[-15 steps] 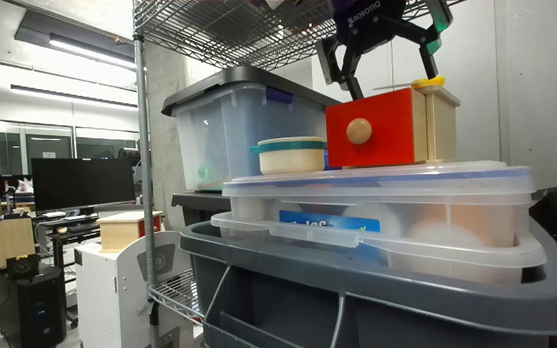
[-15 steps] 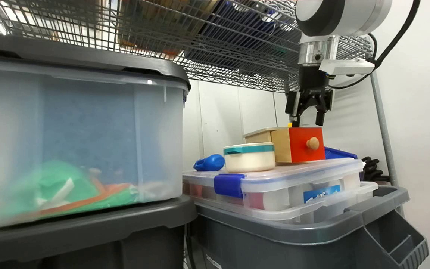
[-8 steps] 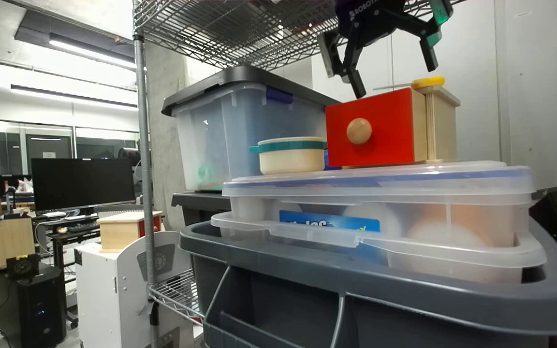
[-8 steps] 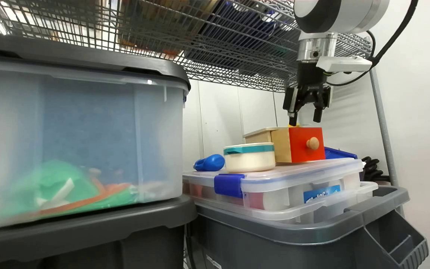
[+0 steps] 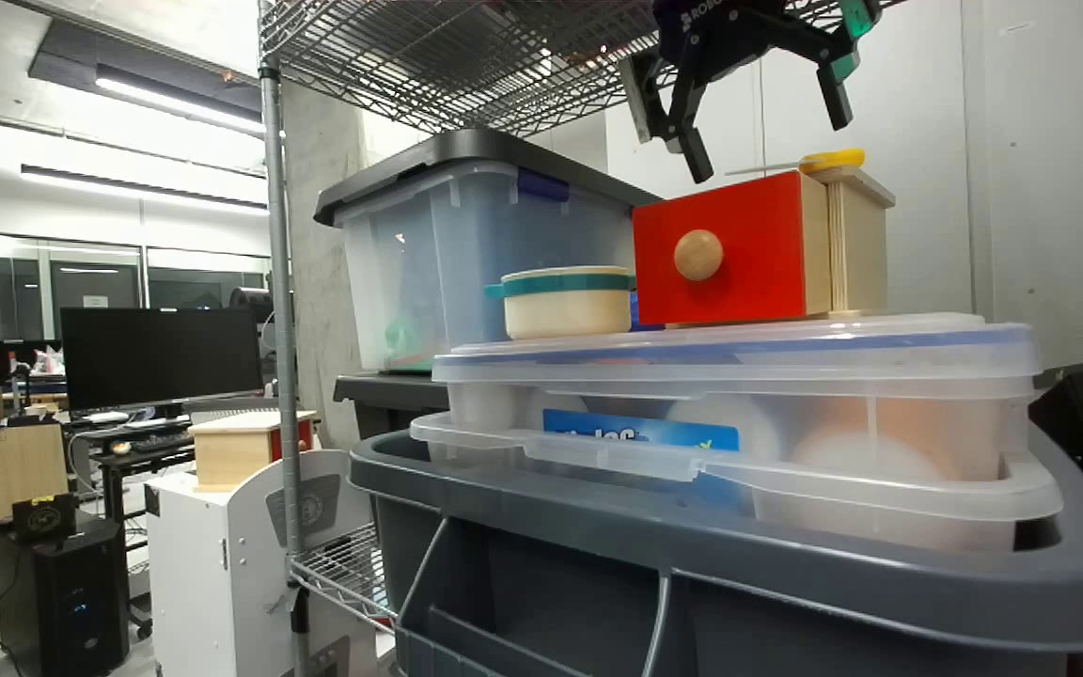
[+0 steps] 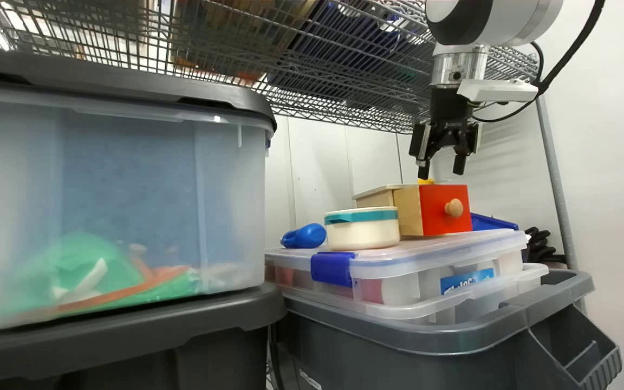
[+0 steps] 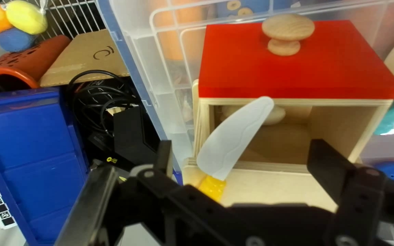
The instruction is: Put the brown plush, the teddy toy and the white toy in the drawer, and the scissors in the white container
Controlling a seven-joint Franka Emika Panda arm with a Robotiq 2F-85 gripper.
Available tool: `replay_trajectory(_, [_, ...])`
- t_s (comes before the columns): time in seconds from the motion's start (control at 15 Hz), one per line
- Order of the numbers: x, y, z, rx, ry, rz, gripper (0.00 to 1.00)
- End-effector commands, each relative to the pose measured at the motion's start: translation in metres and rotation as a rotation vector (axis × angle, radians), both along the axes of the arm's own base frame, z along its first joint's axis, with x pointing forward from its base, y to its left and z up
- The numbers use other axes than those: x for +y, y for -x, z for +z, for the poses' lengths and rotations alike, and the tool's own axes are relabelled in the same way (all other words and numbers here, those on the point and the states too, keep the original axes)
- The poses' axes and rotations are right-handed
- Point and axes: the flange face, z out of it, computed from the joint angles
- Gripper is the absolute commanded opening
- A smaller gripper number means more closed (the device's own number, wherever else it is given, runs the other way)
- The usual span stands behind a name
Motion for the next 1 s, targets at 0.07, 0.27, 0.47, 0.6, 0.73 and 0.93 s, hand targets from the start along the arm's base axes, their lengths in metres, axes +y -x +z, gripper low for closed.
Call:
replay_trajectory(0.07, [-0.0033, -0.0025, 0.0037, -0.010, -0.012, -0.008, 1.00])
replay_trajectory(0.27, [-0.0055, -0.0026, 0.0028, -0.009, -0.013, -0.009, 1.00])
replay_trajectory(0.47, [-0.0079, -0.0028, 0.0016, -0.008, -0.014, -0.013, 1.00])
replay_trajectory(0.6, [-0.0091, -0.0028, 0.0015, -0.008, -0.015, -0.015, 1.00])
replay_trajectory(0.73, [-0.0096, -0.0028, 0.0013, -0.007, -0.014, -0.016, 1.00])
replay_trajectory(0.93, [-0.0092, -0.0040, -0.0023, -0.001, -0.014, -0.016, 1.00])
